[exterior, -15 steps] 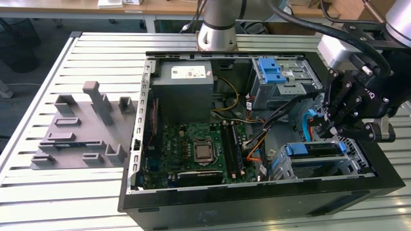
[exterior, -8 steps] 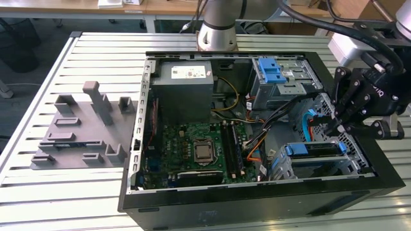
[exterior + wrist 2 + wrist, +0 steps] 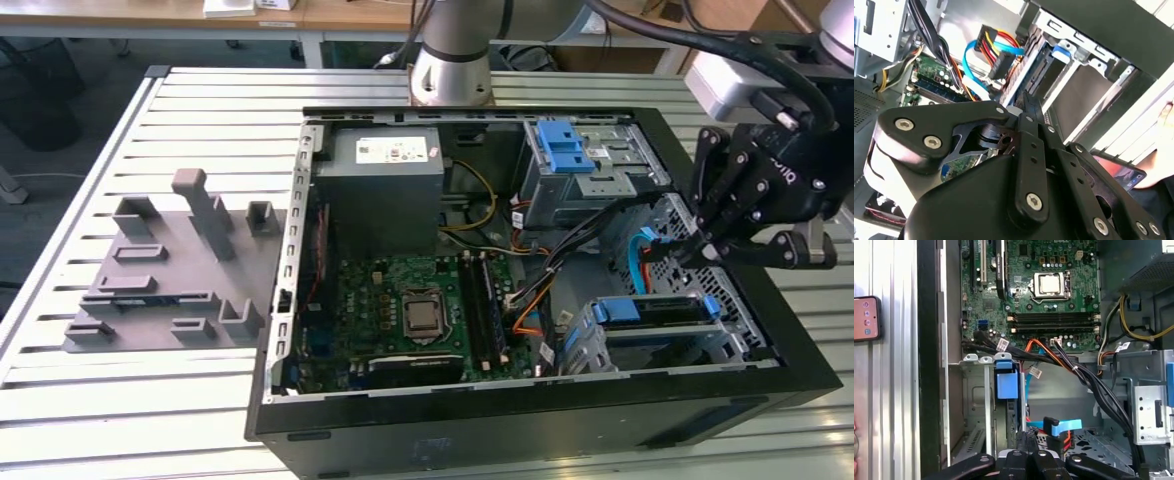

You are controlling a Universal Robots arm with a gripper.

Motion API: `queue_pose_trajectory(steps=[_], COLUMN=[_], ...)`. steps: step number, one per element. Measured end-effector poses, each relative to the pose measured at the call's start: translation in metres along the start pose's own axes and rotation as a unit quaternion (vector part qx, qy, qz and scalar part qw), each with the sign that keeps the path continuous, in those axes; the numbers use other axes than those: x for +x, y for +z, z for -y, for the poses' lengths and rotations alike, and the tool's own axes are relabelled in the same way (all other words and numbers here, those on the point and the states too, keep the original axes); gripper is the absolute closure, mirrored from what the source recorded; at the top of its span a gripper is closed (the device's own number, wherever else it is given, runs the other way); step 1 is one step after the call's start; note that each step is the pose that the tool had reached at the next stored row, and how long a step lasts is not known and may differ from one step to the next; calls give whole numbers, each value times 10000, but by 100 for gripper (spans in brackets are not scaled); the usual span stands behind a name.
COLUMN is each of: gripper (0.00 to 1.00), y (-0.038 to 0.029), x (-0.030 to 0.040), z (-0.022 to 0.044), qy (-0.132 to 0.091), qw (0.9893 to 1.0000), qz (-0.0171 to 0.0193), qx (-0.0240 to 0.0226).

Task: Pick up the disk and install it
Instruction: 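Insert the first disk wire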

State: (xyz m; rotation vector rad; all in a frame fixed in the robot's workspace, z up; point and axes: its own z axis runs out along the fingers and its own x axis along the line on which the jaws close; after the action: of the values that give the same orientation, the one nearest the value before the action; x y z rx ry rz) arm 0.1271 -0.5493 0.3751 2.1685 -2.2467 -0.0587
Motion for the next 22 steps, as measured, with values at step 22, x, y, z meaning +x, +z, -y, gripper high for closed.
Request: queue_pose_trajectory(steps=[22], gripper=[89], y=[14], x=[-193], z=[35], qy=[-1], qw=[9999], qz=[2], qx=[118])
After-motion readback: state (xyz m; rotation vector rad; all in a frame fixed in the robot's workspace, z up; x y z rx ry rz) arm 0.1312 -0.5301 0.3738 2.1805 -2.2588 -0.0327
